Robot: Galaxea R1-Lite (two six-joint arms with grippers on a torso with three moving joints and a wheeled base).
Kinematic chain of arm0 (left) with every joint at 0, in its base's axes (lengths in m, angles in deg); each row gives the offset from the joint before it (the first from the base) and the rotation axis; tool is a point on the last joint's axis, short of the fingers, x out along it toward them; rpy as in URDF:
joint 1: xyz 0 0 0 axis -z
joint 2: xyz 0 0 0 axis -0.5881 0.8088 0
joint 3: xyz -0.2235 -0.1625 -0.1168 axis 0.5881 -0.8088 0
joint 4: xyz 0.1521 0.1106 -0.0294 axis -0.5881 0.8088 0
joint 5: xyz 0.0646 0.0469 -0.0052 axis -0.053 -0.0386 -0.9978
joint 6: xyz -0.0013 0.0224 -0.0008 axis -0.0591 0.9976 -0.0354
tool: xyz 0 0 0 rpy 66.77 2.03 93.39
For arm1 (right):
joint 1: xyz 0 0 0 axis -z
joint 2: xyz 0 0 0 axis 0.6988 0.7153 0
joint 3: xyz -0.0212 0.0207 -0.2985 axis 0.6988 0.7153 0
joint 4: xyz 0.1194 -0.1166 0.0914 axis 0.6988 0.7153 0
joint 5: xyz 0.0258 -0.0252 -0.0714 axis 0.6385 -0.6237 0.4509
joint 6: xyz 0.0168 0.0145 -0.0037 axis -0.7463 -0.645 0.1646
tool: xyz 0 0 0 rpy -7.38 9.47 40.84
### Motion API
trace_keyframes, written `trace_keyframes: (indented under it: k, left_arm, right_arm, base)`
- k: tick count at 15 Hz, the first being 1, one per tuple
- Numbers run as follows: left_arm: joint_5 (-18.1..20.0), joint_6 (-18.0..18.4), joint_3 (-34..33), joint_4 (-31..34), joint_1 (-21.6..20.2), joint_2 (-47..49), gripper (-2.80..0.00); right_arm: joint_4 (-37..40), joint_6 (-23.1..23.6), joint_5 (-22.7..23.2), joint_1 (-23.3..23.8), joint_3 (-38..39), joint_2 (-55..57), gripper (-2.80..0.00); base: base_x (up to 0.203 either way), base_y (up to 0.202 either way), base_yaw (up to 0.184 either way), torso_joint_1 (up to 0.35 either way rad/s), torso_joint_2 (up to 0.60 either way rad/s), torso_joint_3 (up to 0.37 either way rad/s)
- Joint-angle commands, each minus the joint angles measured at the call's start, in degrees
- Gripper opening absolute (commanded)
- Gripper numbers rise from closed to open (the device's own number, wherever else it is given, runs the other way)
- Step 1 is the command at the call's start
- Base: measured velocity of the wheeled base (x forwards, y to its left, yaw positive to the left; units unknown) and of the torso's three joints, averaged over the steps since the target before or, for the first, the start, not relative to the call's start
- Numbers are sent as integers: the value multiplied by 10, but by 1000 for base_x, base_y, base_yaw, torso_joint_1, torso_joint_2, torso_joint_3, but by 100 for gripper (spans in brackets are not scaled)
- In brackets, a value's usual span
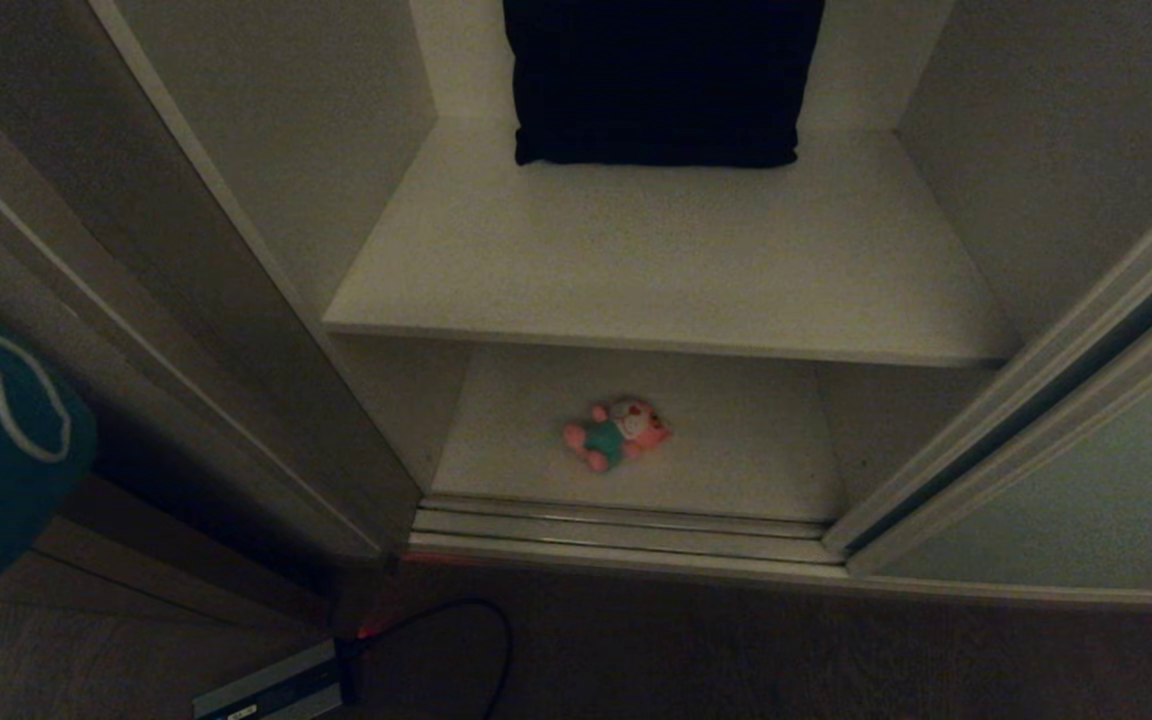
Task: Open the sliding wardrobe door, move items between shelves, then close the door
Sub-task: Place the blue doll on the higher shelf
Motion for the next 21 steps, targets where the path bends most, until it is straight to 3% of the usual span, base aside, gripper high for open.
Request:
trace_keyframes:
  k: [1, 6, 11, 17, 21]
  left_arm:
    - [41, 0, 44, -7, 0, 90, -280]
    - [85, -17, 189, -10, 4, 344, -280]
    - [94, -47, 363, -15, 25, 606, -280]
    - [51, -59, 490, -19, 90, 805, -280]
    - [-5, -112, 572, -32, 111, 910, -280]
  right_arm:
    - [0, 0, 0, 0, 2, 1, -280]
    - [0, 0, 0, 0, 2, 1, -280]
    - [0, 0, 0, 0, 2, 1, -280]
    - [0, 0, 0, 0, 2, 1, -280]
    - [0, 0, 0, 0, 2, 1, -280]
  base:
    - [0, 0, 0, 0, 0, 0]
    - [0, 0, 0, 0, 0, 0]
    - [0, 0, 0, 0, 0, 0]
    - [0, 0, 0, 0, 0, 0]
    - [0, 0, 0, 0, 0, 0]
